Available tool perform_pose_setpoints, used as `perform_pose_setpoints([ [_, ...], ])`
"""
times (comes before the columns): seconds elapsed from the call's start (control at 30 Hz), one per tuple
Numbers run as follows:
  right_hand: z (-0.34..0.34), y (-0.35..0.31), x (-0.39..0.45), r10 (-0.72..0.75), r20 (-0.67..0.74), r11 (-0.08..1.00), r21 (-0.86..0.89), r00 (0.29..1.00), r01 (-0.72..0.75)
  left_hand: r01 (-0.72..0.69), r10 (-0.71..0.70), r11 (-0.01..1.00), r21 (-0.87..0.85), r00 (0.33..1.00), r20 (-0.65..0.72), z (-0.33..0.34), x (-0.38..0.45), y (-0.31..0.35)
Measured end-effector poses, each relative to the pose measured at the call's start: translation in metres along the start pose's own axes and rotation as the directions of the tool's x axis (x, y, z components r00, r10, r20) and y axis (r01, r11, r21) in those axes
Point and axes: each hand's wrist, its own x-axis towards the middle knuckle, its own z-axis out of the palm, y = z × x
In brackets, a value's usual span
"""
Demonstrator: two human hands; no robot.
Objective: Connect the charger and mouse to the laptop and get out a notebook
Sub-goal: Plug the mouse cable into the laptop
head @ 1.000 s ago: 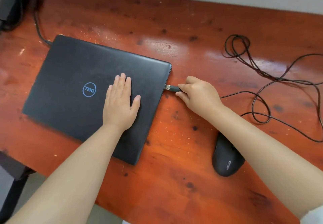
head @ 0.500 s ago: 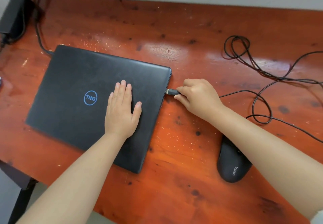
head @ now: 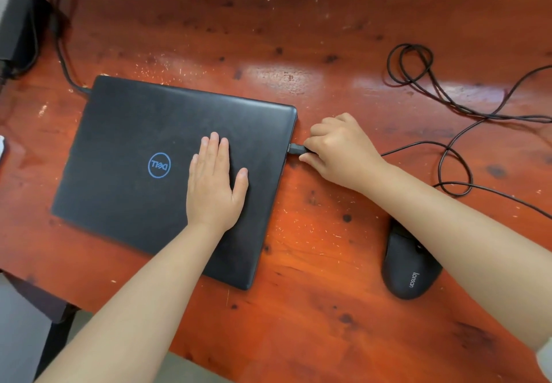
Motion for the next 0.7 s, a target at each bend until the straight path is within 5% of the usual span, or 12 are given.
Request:
perform_pose_setpoints([
  [0.1,0.000,-0.012,-0.004,0.111,0.027,0.994,-0.008,0.993,-0.111,0.003,-0.003,1.000,-0.006,1.000,0.002,-0.001,-0.001,0.002],
  [0.2,-0.012,-0.024,-0.030,0.226,-0.171,0.972,0.105,0.959,-0.210,-0.004,0.004,1.000,-0.005,1.000,0.002,-0.003,-0.001,0.003],
  [0.33,-0.016,-0.045,-0.094,0.481,-0.426,0.877,0.226,0.766,-0.425,-0.017,0.017,1.000,0.008,1.000,0.000,-0.004,0.000,0.001],
  [0.53,0.010,-0.067,-0.139,0.868,-0.118,0.496,0.202,0.482,-0.844,-0.055,0.055,0.998,0.013,0.998,0.006,-0.009,-0.002,0.001],
  [0.7,0.018,-0.095,-0.121,0.899,-0.271,0.423,0.341,0.343,-0.840,-0.103,0.102,0.995,-0.013,0.995,-0.009,-0.005,-0.001,-0.006],
])
